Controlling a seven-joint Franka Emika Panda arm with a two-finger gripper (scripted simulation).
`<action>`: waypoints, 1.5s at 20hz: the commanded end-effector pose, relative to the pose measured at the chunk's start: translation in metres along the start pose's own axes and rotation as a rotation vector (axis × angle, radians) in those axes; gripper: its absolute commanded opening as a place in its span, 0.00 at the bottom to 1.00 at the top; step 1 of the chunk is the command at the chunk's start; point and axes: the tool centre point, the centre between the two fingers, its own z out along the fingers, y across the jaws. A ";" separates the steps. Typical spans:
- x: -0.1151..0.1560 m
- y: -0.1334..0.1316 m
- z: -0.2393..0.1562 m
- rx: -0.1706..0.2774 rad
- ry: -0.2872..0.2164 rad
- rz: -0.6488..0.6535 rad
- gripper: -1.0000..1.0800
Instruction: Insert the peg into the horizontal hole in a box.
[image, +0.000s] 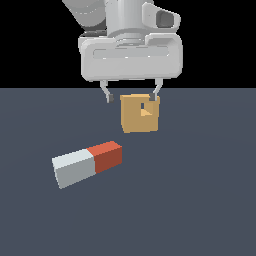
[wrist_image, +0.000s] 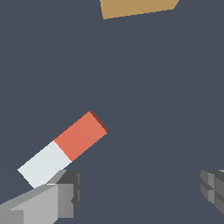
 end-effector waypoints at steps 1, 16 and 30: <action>0.000 0.000 0.000 0.000 0.000 0.000 0.96; -0.023 -0.026 0.022 0.008 -0.002 0.201 0.96; -0.053 -0.099 0.069 0.027 -0.005 0.646 0.96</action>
